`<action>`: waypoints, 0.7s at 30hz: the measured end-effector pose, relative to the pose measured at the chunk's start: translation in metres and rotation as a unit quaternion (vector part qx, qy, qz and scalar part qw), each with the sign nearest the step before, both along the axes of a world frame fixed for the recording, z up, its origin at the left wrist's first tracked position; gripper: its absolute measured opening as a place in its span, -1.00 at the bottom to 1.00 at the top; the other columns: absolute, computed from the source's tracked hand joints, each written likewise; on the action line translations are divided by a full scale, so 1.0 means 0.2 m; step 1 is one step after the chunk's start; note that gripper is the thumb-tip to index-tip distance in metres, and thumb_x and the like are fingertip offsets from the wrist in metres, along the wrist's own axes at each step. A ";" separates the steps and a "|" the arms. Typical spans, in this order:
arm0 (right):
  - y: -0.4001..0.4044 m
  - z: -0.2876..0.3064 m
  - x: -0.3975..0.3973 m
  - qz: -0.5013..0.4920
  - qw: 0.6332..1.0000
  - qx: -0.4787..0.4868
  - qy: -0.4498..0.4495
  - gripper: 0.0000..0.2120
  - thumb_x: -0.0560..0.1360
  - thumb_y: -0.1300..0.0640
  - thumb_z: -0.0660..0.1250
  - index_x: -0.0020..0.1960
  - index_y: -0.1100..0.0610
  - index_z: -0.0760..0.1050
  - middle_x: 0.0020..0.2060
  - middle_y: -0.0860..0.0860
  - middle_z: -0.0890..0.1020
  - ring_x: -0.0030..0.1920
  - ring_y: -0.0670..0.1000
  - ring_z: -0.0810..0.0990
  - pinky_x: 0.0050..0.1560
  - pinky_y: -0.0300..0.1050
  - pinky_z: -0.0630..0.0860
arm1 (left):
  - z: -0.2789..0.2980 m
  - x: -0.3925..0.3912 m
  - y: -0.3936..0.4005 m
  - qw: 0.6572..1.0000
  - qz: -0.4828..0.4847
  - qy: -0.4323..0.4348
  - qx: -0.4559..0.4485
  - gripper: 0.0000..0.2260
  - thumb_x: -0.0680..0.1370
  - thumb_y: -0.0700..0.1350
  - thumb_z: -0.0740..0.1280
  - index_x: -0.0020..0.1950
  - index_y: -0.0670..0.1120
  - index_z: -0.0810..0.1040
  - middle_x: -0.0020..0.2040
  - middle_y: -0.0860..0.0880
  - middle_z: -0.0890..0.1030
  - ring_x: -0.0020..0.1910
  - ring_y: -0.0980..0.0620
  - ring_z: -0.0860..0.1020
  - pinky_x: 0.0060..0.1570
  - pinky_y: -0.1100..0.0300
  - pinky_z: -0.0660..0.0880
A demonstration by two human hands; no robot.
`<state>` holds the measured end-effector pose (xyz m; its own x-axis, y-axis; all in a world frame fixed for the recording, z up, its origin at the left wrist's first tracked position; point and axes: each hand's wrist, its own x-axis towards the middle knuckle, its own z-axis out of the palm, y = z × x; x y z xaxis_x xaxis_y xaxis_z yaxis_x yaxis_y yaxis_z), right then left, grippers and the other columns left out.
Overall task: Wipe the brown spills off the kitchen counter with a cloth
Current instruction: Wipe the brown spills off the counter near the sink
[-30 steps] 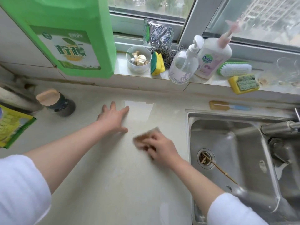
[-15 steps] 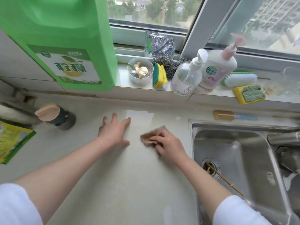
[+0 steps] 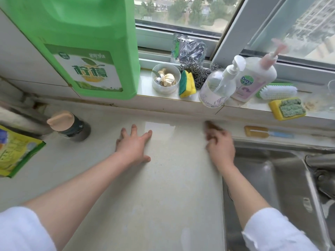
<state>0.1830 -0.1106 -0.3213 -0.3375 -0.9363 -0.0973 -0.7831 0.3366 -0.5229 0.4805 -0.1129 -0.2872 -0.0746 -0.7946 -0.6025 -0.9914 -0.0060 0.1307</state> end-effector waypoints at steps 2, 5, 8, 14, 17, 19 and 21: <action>-0.07 -0.01 0.03 -0.171 0.985 0.016 0.024 -0.65 0.50 0.22 0.24 0.23 -0.01 0.57 0.20 0.10 0.45 0.20 0.21 0.47 0.07 0.04 0.45 | 0.00 0.00 0.00 1.000 0.002 0.003 0.001 -0.12 0.42 0.21 0.47 0.56 0.28 -0.02 0.60 -0.20 -0.12 0.52 -0.43 -0.08 0.40 -0.26 0.25; -0.06 -0.02 0.42 -0.023 0.999 -0.008 0.029 -0.64 0.47 0.24 0.25 0.17 -0.06 0.59 0.12 0.07 0.48 0.17 0.16 0.43 0.02 -0.01 0.44 | -0.01 0.01 0.00 1.000 0.002 0.015 0.000 -0.11 0.39 0.21 0.49 0.56 0.27 0.00 0.60 -0.18 -0.12 0.53 -0.41 -0.10 0.42 -0.26 0.21; 0.03 -0.02 0.68 0.312 0.950 0.014 -0.015 -0.64 0.40 0.15 0.30 0.14 -0.13 0.62 0.07 -0.07 0.55 0.13 0.01 0.49 -0.03 -0.12 0.47 | 0.00 0.08 0.00 0.998 0.001 0.061 -0.013 -0.09 0.38 0.21 0.49 0.59 0.15 0.05 0.61 -0.15 -0.04 0.56 -0.34 -0.04 0.46 -0.16 0.17; -0.17 0.01 0.41 -0.043 0.997 0.012 -0.060 -0.75 0.45 0.15 0.23 0.02 -0.07 0.61 0.07 0.01 0.56 -0.04 0.09 0.64 -0.05 -0.12 0.50 | 0.02 0.53 0.22 0.999 -0.020 0.026 -0.031 -0.14 0.42 0.16 0.42 0.61 0.12 0.04 0.63 -0.10 -0.02 0.58 -0.17 0.01 0.51 -0.02 0.17; -0.14 0.00 0.70 -0.062 0.998 0.012 -0.003 -0.75 0.50 0.13 0.26 0.15 0.02 0.56 0.16 0.09 0.47 0.12 0.19 0.53 0.04 0.00 0.48 | 0.00 0.61 0.30 0.999 -0.006 0.032 -0.018 -0.09 0.41 0.18 0.44 0.61 0.19 -0.04 0.63 -0.07 -0.13 0.60 -0.16 -0.08 0.53 -0.04 0.10; -0.05 -0.02 0.94 0.113 0.994 -0.011 -0.003 -0.69 0.47 0.15 0.29 0.19 -0.04 0.56 0.15 0.03 0.49 0.15 0.13 0.51 0.00 -0.01 0.50 | -0.01 0.60 0.27 0.999 -0.008 0.040 -0.016 -0.05 0.40 0.17 0.46 0.61 0.16 -0.07 0.63 -0.08 -0.13 0.60 -0.19 -0.09 0.52 -0.11 0.11; 0.00 -0.01 1.04 0.317 0.948 0.009 -0.019 -0.65 0.41 0.15 0.32 0.16 -0.08 0.58 0.15 -0.03 0.53 0.17 0.06 0.52 -0.01 -0.05 0.53 | -0.01 0.60 0.26 0.999 -0.001 0.041 -0.014 0.01 0.38 0.17 0.49 0.63 0.09 -0.10 0.63 -0.08 -0.13 0.60 -0.19 -0.09 0.51 -0.13 0.13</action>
<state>0.3911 -0.1100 -0.3228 0.2968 -0.9479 -0.1157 -0.8119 -0.1867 -0.5531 0.5995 -0.0603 -0.2882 -0.1240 -0.8105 -0.5725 -0.9776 0.0008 0.2106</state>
